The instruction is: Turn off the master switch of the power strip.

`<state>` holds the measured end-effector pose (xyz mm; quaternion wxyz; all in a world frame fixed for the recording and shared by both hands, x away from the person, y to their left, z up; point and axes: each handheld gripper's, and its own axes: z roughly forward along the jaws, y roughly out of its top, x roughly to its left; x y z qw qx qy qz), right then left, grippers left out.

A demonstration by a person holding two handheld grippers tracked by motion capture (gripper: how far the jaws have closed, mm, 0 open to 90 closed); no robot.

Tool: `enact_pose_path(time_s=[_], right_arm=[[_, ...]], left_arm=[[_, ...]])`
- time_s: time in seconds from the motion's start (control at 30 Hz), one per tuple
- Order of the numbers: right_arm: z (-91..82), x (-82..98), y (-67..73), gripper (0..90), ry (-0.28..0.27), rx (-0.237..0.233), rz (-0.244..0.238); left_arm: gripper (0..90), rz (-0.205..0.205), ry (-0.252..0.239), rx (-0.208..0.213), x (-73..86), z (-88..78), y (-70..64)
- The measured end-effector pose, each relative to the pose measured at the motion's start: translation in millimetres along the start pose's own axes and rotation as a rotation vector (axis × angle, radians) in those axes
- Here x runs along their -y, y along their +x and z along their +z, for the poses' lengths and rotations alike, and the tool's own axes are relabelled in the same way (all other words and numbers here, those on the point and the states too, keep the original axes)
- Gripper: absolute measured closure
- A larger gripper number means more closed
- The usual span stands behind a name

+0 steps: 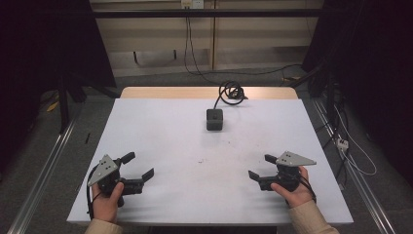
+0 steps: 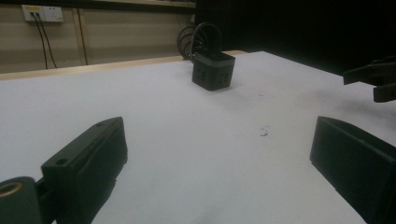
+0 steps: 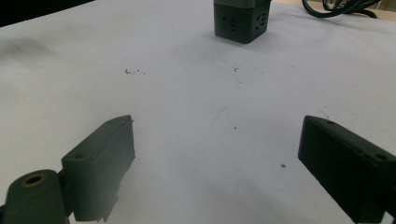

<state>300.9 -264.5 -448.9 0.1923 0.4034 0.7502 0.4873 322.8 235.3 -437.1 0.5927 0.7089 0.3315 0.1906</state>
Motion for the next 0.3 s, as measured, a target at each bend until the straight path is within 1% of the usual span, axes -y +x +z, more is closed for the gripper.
enact_pose_path(time_s=[0.3], right_arm=[[-13.3,6.4,-1.4,10.3,-0.001,0.009,0.003]], left_arm=[[3.7,-0.002,0.007,-0.005,0.3,1.7,-0.1]])
